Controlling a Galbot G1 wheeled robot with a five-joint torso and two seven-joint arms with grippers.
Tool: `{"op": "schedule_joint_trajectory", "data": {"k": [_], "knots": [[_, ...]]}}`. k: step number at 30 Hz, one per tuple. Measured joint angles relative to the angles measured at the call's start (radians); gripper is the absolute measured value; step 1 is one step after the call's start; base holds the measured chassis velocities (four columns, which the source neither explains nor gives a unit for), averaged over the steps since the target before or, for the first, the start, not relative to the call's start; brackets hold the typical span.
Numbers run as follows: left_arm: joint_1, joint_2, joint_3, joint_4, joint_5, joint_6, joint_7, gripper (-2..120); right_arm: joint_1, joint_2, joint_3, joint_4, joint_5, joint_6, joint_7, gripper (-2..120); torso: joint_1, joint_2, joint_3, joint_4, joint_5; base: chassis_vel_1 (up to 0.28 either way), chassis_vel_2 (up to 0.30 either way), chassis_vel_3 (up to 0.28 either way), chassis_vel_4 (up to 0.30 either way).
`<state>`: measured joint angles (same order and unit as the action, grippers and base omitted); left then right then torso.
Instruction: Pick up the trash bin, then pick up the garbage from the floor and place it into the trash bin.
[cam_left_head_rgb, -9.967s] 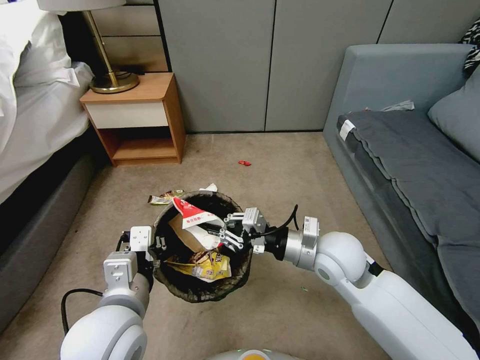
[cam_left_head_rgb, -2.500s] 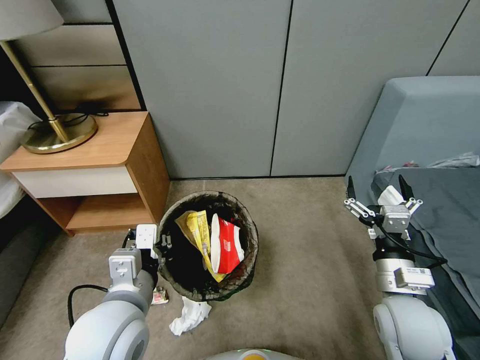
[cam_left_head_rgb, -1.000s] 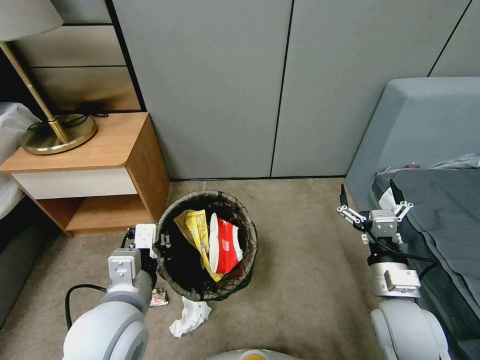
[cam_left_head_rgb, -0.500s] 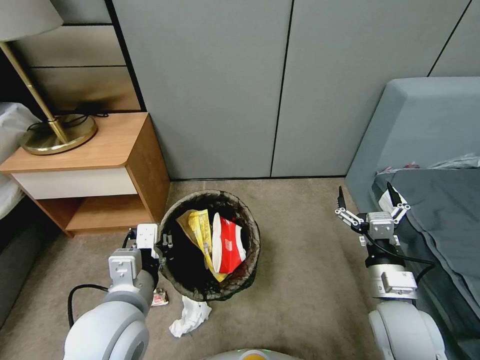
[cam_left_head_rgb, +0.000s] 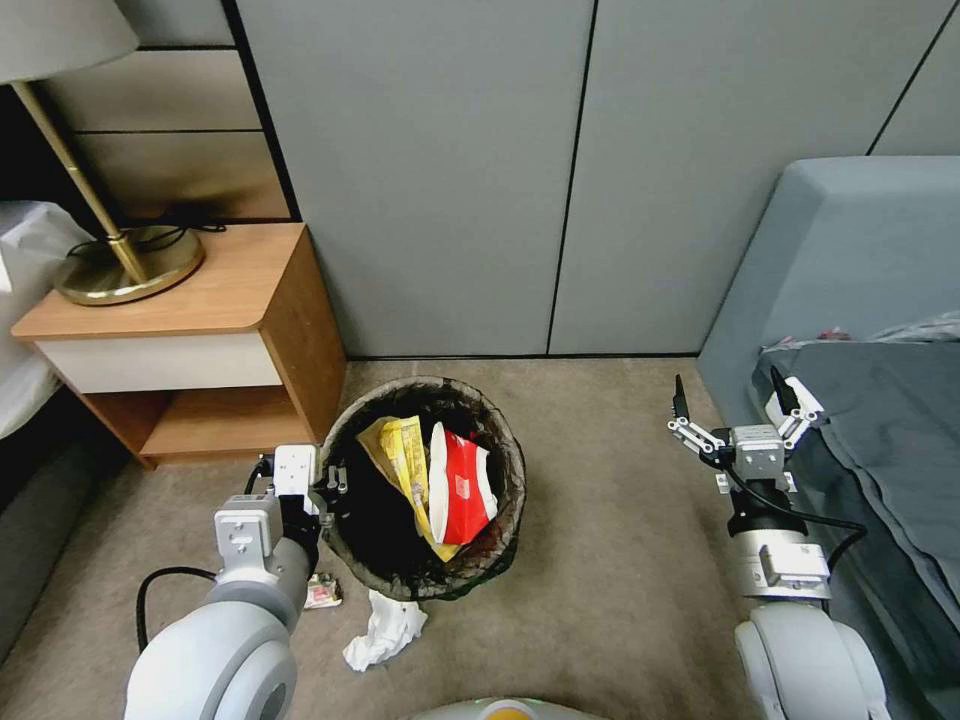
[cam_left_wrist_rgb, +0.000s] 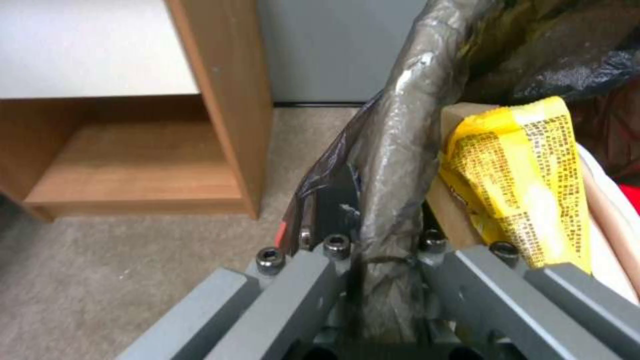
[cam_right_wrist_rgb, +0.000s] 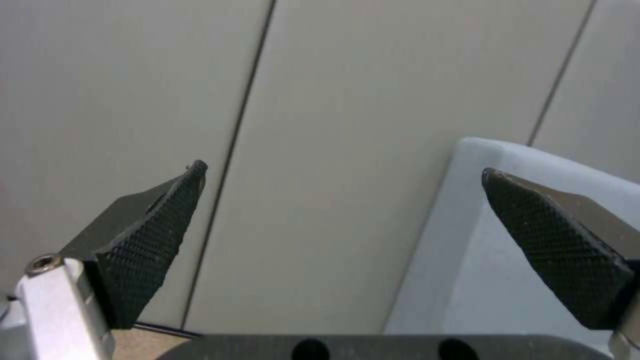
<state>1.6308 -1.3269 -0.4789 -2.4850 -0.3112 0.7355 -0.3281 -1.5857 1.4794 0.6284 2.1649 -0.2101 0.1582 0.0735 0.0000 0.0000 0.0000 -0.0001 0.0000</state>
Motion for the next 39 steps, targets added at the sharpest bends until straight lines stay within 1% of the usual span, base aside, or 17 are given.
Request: {"op": "schedule_joint_trajectory", "data": {"k": [22,28,31,32,35,36,37,38,39], "knots": [[0.004,0.006,0.004,-0.003,0.005,0.0,0.002,0,-0.002,0.001,-0.006,0.0,-0.006,0.002,0.0,100,0.0,0.0,0.0,0.0001,0.0,0.073,0.077,0.076,0.072],[0.003,0.002,0.003,0.002,0.033,0.0,0.004,0,-0.002,-0.001,-0.009,0.0,-0.002,0.004,0.0,100,0.0,0.0,0.0,0.0003,0.0,0.057,0.054,0.073,0.07],[0.003,0.0,0.003,0.004,0.035,0.0,0.005,0,-0.004,-0.002,-0.012,0.006,0.002,0.001,0.003,100,0.0,0.0,0.0,0.0001,0.0,0.0,0.0,0.0,0.0],[0.001,0.0,0.002,0.006,0.038,-0.001,0.005,0,-0.008,-0.007,-0.017,0.013,0.009,-0.009,0.012,100,0.0,0.0,0.0,-0.0002,0.0,0.0,0.0,0.0,0.0],[0.001,0.0,0.002,0.008,0.04,-0.002,0.006,0,-0.011,-0.017,-0.029,0.023,0.019,-0.034,0.026,100,0.0,0.0,0.0,-0.0002,0.0,0.0,0.0,0.0,0.0],[0.001,-0.001,0.001,0.009,0.044,-0.003,0.006,0,-0.008,-0.042,-0.042,0.034,0.055,-0.09,0.04,100,0.0,0.0,0.0,-0.0002,0.0,0.0,0.0,0.0,0.0],[0.001,-0.001,0.001,0.009,0.044,-0.003,0.006,0,-0.008,-0.042,-0.042,0.034,0.055,-0.09,0.04,100,0.0,0.0,0.0,-0.0002,0.0,0.0,0.0,0.0,0.0],[0.001,-0.001,0.001,0.01,0.046,-0.004,0.007,0,0.006,-0.068,-0.053,0.038,0.106,-0.147,0.057,100,0.0,0.0,0.0,-0.0002,0.0,0.0,0.0,0.0,0.0],[0.001,-0.001,0.001,0.011,0.047,-0.004,0.007,0,0.013,-0.08,-0.058,0.038,0.128,-0.176,0.069,100,0.0,0.0,0.0,0.0001,0.0,0.0,0.0,0.0,0.0]]}}
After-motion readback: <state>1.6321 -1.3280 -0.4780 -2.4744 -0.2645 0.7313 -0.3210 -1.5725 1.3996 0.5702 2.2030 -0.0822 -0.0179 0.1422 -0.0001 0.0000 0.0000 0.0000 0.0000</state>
